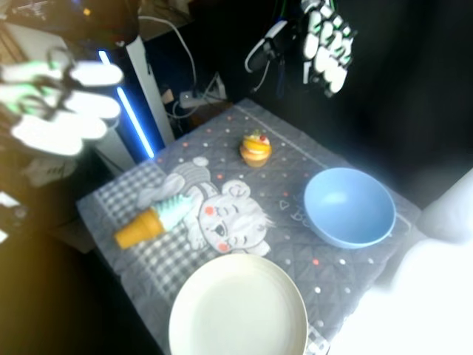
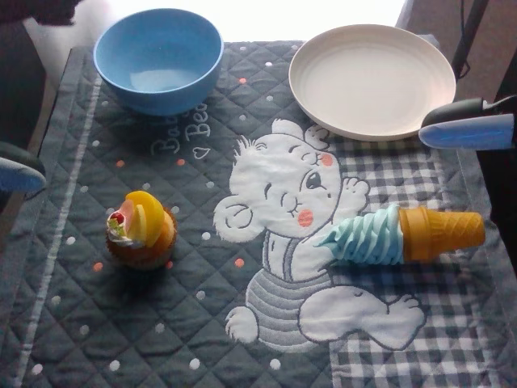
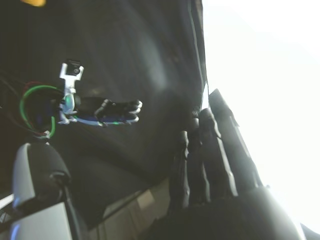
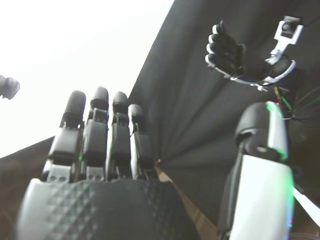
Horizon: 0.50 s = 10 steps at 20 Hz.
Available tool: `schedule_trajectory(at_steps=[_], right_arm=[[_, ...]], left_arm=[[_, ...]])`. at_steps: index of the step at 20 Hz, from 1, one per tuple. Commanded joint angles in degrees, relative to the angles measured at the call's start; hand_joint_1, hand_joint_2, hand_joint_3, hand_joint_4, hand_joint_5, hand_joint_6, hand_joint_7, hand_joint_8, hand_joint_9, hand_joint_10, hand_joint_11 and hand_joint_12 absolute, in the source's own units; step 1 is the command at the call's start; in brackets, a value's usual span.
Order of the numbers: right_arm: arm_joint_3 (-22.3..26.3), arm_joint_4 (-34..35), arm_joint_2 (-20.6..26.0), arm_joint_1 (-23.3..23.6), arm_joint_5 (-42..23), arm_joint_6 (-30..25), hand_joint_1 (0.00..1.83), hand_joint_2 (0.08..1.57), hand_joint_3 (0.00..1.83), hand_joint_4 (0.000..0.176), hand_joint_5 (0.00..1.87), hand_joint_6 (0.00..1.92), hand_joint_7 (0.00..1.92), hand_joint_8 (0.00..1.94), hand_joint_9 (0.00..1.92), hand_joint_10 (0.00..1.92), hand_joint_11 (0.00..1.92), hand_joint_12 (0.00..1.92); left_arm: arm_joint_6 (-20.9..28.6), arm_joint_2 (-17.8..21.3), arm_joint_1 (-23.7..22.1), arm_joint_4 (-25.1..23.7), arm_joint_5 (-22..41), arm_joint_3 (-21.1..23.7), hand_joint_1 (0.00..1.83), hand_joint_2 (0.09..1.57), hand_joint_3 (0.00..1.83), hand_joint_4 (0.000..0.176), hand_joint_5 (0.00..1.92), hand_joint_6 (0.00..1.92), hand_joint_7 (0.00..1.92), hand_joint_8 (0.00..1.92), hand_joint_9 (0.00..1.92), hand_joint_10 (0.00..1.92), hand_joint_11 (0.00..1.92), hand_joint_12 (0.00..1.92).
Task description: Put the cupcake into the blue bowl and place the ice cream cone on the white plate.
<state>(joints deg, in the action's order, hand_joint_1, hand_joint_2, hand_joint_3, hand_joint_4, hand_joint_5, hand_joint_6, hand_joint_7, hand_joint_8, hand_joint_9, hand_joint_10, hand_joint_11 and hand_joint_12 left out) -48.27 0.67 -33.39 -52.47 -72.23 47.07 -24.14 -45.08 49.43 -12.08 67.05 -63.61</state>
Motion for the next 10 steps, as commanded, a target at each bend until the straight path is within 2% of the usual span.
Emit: schedule_trajectory(at_steps=[1,3,7,9,10], right_arm=[[0.4,1.2,0.6,0.3,-5.1,-0.3,0.66,0.76,0.01,0.0,0.14,0.0,0.31,0.0,0.32,0.0,0.0,0.68],[1.3,0.7,1.6,0.0,-3.3,-0.3,0.72,0.74,0.0,0.0,0.13,0.0,0.28,0.0,0.28,0.0,0.0,0.58],[1.4,-0.8,1.7,-0.1,1.5,-3.0,0.76,0.71,0.0,0.0,0.15,0.0,0.3,0.0,0.28,0.0,0.0,0.57],[1.4,-1.5,1.5,-0.2,3.6,-4.0,0.8,0.7,0.0,0.0,0.14,0.0,0.27,0.0,0.27,0.01,0.01,0.52],[1.4,-1.8,1.5,-0.2,4.6,-4.1,0.81,0.68,0.0,0.0,0.14,0.0,0.28,0.01,0.28,0.01,0.03,0.53]], left_arm=[[0.7,0.5,-0.6,1.3,5.0,0.4,0.69,0.77,0.01,0.0,0.23,0.0,0.32,0.0,0.35,0.0,0.37,0.18],[0.8,1.8,-0.6,-1.0,2.8,1.5,0.67,0.78,0.0,0.0,0.25,0.01,0.33,0.0,0.36,0.01,0.35,0.17],[3.1,2.1,-0.7,-5.2,-1.2,1.6,0.7,0.77,0.0,0.0,0.27,0.01,0.33,0.0,0.3,0.0,0.24,0.13],[4.6,2.1,-1.1,-7.6,-3.4,1.5,0.73,0.78,0.0,0.0,0.2,0.0,0.29,0.0,0.27,0.0,0.2,0.11],[5.2,2.1,-1.4,-8.6,-4.5,1.5,0.77,0.75,0.0,0.0,0.19,0.0,0.28,0.0,0.28,0.01,0.25,0.14]])
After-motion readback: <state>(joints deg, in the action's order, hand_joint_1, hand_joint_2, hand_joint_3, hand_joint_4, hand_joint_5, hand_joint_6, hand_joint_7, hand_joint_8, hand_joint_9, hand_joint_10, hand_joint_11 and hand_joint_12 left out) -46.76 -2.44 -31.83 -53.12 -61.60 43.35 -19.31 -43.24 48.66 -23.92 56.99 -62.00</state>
